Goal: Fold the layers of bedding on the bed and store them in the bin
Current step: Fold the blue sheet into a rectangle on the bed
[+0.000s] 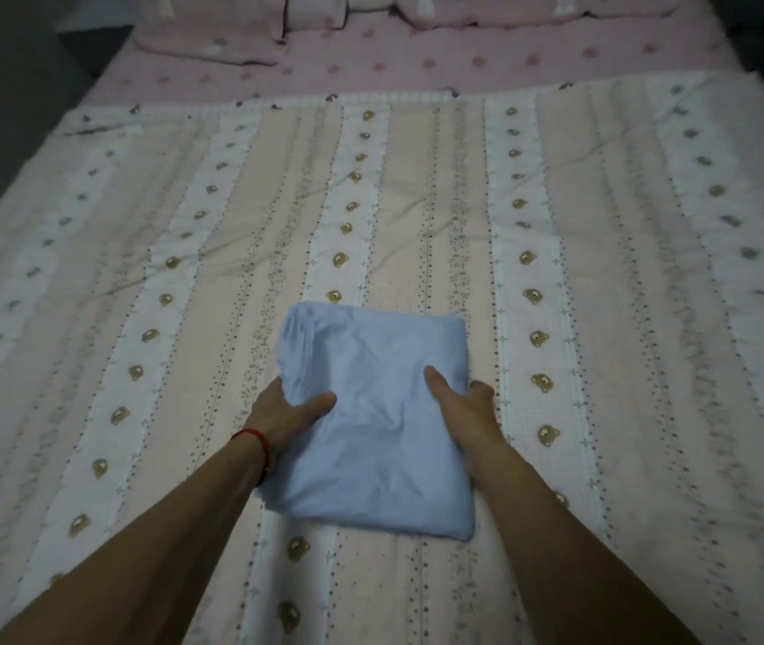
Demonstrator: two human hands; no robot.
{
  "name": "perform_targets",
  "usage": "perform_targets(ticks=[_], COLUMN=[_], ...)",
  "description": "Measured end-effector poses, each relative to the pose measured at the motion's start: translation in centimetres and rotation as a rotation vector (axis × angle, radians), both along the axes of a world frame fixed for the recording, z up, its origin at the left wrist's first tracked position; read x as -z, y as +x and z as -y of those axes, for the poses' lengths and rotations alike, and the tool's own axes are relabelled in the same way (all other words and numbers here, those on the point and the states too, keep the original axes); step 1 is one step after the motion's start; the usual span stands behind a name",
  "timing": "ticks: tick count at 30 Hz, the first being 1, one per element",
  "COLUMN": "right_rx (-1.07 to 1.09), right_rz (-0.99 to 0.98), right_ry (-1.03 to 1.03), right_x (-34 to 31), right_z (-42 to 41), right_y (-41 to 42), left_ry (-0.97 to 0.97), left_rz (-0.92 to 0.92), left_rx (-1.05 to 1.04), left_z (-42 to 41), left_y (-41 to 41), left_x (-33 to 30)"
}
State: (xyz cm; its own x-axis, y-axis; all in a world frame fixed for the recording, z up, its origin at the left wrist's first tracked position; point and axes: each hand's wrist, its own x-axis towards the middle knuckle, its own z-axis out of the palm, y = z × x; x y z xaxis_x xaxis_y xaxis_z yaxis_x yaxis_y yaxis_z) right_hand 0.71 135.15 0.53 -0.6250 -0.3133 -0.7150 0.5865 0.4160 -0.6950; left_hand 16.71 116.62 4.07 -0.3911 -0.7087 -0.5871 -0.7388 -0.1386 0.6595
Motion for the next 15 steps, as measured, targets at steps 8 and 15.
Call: perform_targets(ticks=[8, 15], right_rx=[0.114, 0.381], right_rz=[0.200, 0.024], right_ry=[-0.267, -0.337], right_x=[-11.0, -23.0], right_z=[-11.0, -26.2], right_y=[0.5, 3.8], left_ry=[0.062, 0.258], left_rz=[-0.184, -0.326], left_rx=[0.126, 0.438], left_z=[-7.8, -17.8], left_y=[-0.5, -3.9], left_x=[-13.0, -22.7])
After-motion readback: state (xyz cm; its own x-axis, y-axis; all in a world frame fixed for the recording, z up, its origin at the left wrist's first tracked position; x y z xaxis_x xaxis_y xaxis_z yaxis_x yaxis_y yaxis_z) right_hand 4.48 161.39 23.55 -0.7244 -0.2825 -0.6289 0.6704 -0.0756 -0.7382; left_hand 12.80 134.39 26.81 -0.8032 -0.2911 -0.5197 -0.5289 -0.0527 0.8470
